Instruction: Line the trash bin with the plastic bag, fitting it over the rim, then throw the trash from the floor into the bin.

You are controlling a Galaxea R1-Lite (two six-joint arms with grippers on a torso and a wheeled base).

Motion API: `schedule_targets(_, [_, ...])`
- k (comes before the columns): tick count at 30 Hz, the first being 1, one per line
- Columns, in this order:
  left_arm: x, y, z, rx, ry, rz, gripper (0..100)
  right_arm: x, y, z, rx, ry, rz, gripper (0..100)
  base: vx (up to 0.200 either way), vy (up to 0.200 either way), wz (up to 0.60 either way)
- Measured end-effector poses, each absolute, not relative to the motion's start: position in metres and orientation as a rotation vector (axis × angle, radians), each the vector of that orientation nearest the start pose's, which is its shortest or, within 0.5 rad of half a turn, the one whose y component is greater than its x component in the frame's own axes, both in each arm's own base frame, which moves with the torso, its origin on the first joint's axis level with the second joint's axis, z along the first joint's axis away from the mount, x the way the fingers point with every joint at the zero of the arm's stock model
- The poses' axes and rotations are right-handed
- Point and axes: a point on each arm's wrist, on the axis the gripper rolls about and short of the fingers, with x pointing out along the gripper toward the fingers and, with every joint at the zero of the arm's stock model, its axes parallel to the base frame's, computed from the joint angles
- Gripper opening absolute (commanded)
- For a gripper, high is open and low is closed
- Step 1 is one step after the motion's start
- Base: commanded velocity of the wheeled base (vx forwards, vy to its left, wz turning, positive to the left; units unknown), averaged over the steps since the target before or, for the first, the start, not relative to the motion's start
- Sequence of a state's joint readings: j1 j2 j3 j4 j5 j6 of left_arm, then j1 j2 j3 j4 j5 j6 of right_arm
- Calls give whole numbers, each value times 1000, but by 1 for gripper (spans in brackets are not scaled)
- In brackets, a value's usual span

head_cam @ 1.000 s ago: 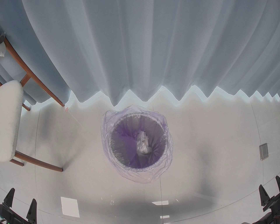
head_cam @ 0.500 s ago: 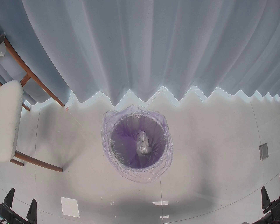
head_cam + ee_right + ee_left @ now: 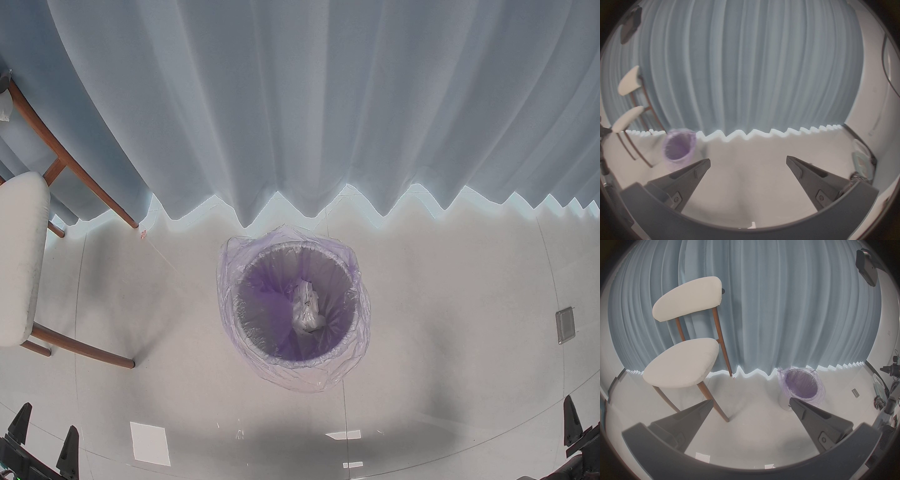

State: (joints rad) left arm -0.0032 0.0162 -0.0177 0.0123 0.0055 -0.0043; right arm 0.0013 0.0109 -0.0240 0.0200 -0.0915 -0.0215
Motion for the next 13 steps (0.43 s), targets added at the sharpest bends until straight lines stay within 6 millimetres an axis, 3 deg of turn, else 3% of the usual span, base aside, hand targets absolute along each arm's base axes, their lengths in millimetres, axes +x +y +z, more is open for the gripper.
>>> schedule_targets(5, [-23, 0, 79, -4, 11, 3, 100, -23, 1, 80, 0, 1, 30, 100, 0, 0, 0])
schedule_targets(13, [-23, 0, 79, -4, 11, 3, 100, -23, -1, 81, 21, -9, -31, 100, 0, 0, 0])
